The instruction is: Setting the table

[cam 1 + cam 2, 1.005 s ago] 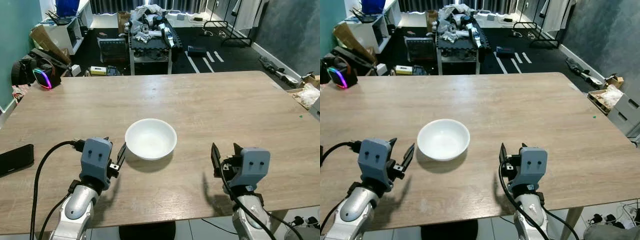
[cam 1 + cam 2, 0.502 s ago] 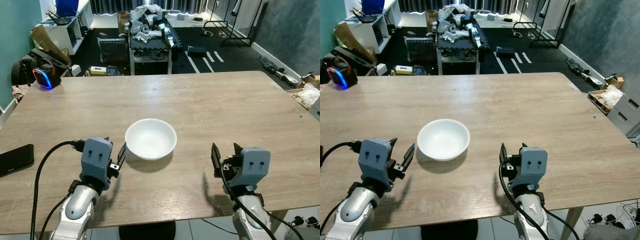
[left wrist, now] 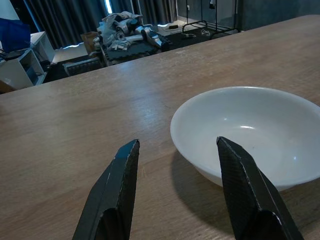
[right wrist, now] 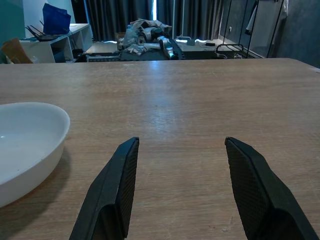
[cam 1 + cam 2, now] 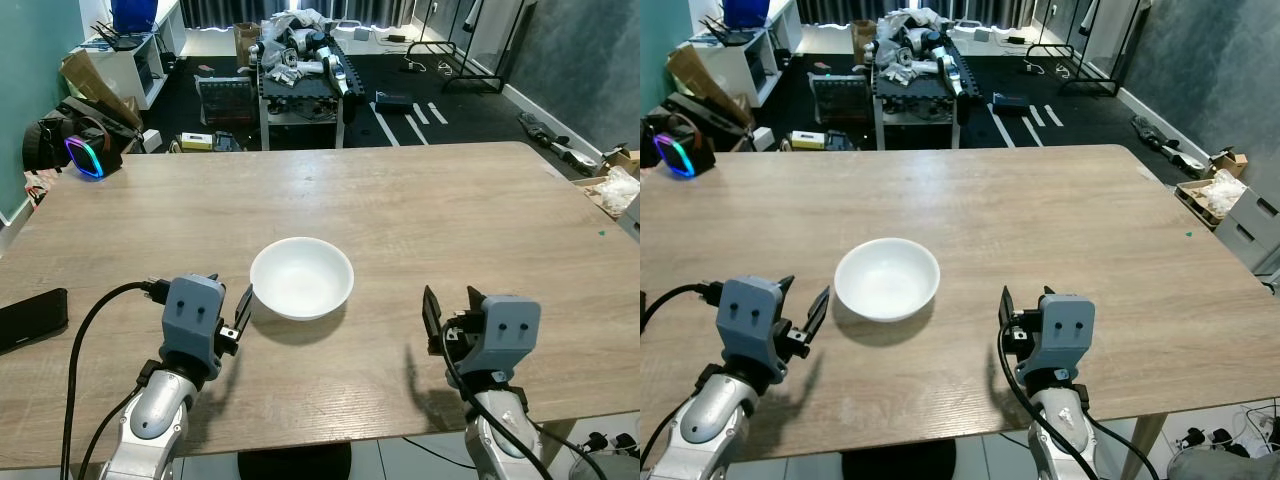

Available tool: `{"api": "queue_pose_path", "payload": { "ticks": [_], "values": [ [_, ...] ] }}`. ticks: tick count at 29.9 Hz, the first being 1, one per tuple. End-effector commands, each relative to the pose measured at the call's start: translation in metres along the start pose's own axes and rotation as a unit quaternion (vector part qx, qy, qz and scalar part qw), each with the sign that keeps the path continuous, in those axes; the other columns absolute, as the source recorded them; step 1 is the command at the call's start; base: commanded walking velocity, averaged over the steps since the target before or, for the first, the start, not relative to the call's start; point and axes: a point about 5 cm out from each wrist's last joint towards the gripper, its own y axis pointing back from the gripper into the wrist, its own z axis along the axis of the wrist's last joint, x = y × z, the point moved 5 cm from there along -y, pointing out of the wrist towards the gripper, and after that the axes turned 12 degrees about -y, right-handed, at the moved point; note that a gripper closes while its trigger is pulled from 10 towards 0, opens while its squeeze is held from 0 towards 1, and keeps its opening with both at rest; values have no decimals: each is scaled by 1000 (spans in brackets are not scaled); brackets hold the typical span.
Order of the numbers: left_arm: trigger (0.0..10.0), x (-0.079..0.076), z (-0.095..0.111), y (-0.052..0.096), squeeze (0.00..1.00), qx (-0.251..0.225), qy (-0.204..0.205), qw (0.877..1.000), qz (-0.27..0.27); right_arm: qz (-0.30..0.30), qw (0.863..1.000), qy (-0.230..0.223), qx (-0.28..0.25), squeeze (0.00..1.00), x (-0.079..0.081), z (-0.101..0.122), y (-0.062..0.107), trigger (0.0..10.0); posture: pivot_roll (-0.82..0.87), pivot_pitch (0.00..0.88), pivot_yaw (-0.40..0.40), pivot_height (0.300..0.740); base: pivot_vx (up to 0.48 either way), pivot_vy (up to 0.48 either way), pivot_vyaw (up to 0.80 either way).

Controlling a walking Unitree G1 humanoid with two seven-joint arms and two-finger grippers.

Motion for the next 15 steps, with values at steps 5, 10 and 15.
{"api": "queue_pose_path", "payload": {
  "ticks": [5,10,15],
  "values": [
    [10000,-3,-4,2,0,7,-1,1000,-5,1,1000,3,4,0,0,-3,1,10000,-23,0,59,740,-289,0,0],
    [10000,-4,-4,2,0,8,0,1000,-5,1,1000,3,5,0,0,-3,1,10000,-23,0,59,740,-270,0,0],
    [10000,-4,-4,2,0,8,0,1000,-5,0,1000,3,5,0,-1,-3,1,10000,-25,0,59,740,-262,0,0]
  ]
}}
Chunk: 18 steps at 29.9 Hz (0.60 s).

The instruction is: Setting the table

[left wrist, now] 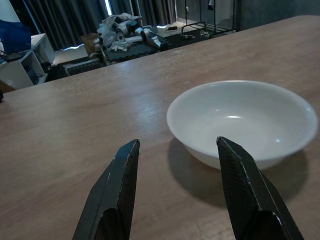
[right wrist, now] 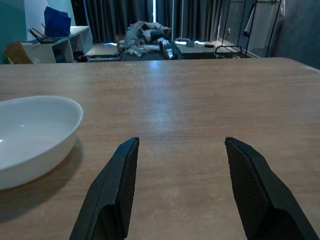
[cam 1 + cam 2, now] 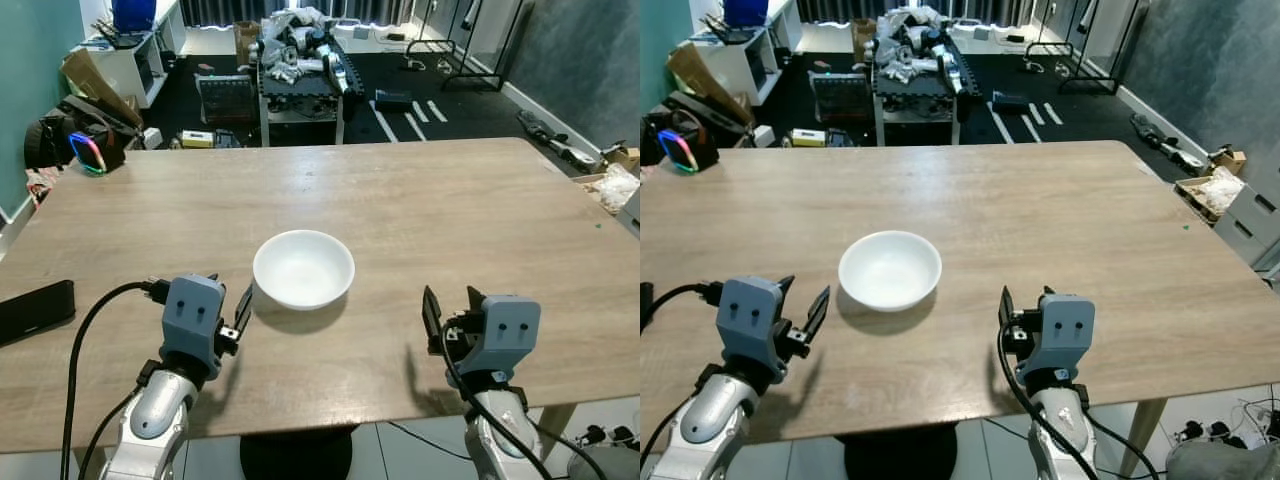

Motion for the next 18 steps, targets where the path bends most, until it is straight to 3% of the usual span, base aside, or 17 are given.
{"api": "queue_pose_path", "payload": {
  "ticks": [1,18],
  "values": [
    [10000,-4,-4,2,0,8,0,1000,-5,0,1000,3,5,0,-1,-3,1,10000,-25,0,59,740,0,0,0],
    [10000,-5,-4,3,0,9,2,1000,-7,-2,1000,3,7,0,-1,-4,3,10000,-26,0,62,740,0,0,0]
  ]
}}
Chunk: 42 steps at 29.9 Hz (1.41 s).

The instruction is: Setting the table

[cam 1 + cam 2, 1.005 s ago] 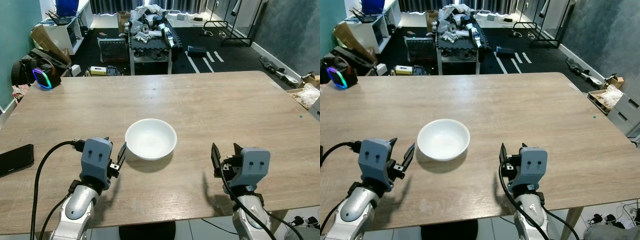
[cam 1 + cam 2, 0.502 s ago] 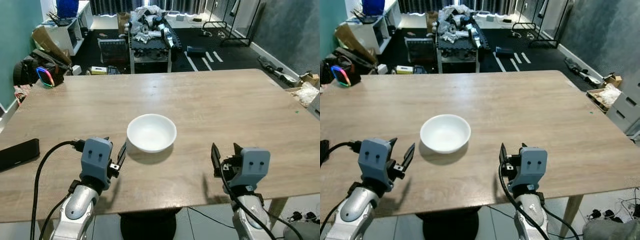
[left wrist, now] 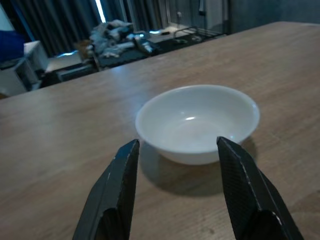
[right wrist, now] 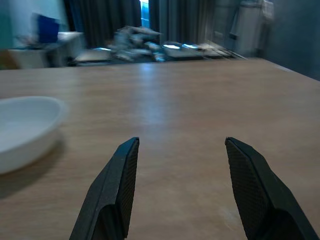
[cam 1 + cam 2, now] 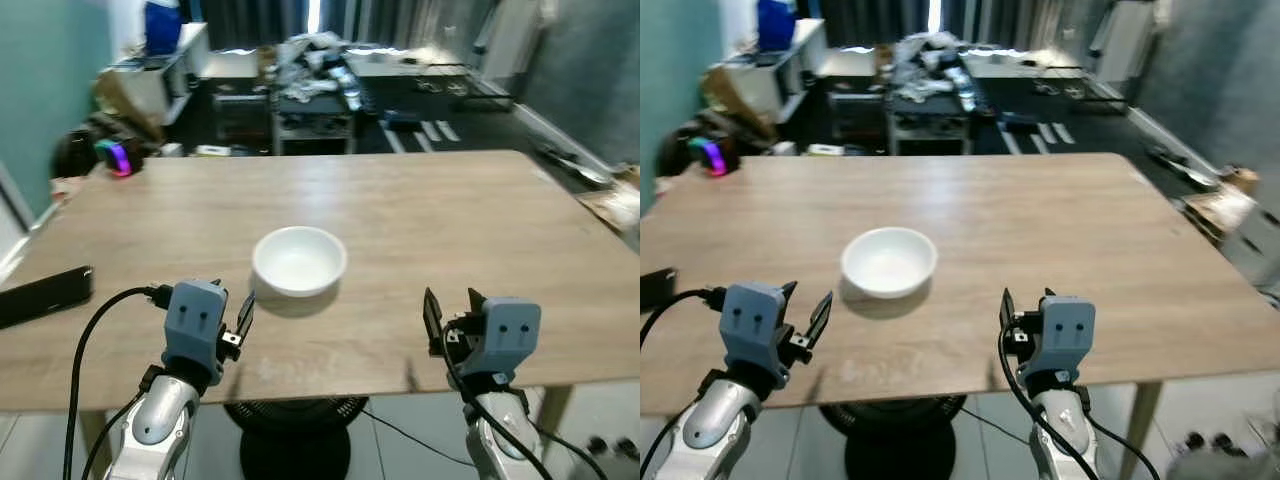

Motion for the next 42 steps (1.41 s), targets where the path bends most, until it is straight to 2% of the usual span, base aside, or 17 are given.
{"api": "queue_pose_path", "payload": {
  "ticks": [1,11,42],
  "values": [
    [10000,0,-4,2,0,9,-2,1000,0,4,1000,1,3,0,3,-2,1,10000,-25,0,61,740,0,0,0],
    [10000,0,-4,2,0,9,-1,1000,0,5,1000,1,4,0,3,-2,1,10000,-27,0,61,740,0,0,0],
    [10000,-2,-3,2,0,9,2,1000,-2,4,1000,2,4,0,2,-2,2,10000,-29,0,62,740,-300,0,0]
  ]
}}
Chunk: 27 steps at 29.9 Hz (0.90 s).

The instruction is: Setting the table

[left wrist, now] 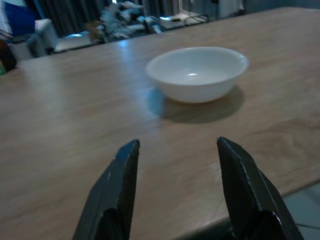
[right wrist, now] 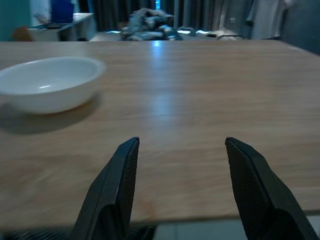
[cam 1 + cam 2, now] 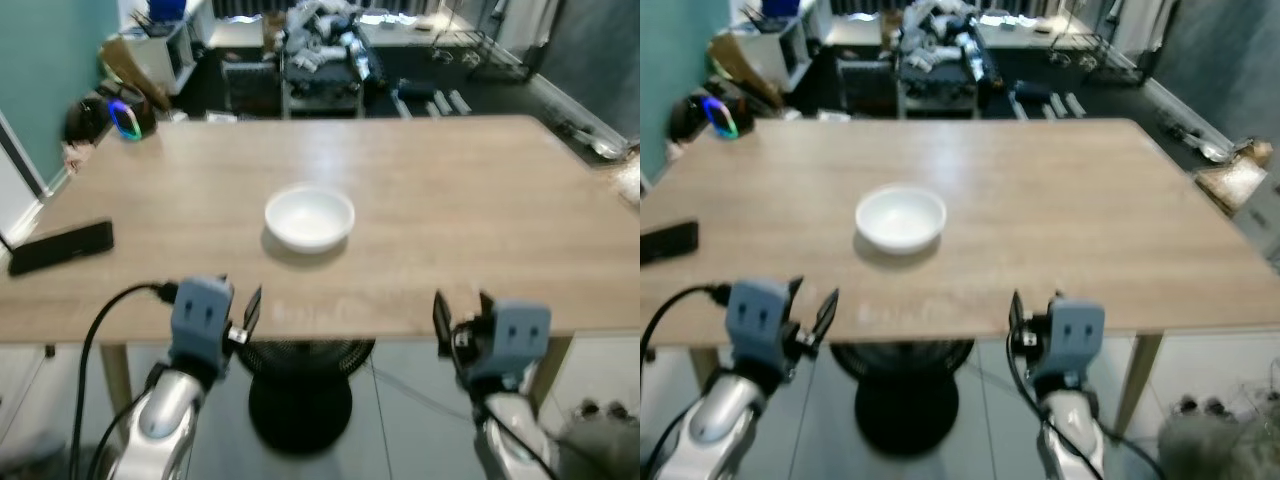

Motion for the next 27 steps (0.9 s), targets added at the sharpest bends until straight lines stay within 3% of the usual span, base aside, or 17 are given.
{"api": "queue_pose_path", "payload": {
  "ticks": [1,19,27],
  "values": [
    [10000,-2,-5,2,0,11,1,1000,-2,1,1000,4,4,0,0,-1,1,10000,-30,0,62,740,-315,0,0],
    [10000,-2,-5,1,0,10,2,1000,-2,1,1000,5,4,0,0,-1,1,10000,-32,0,61,740,-308,0,0],
    [10000,-3,-7,1,0,17,9,1000,-1,1,1000,5,4,0,0,-2,1,10000,-32,0,62,740,0,0,0]
  ]
}}
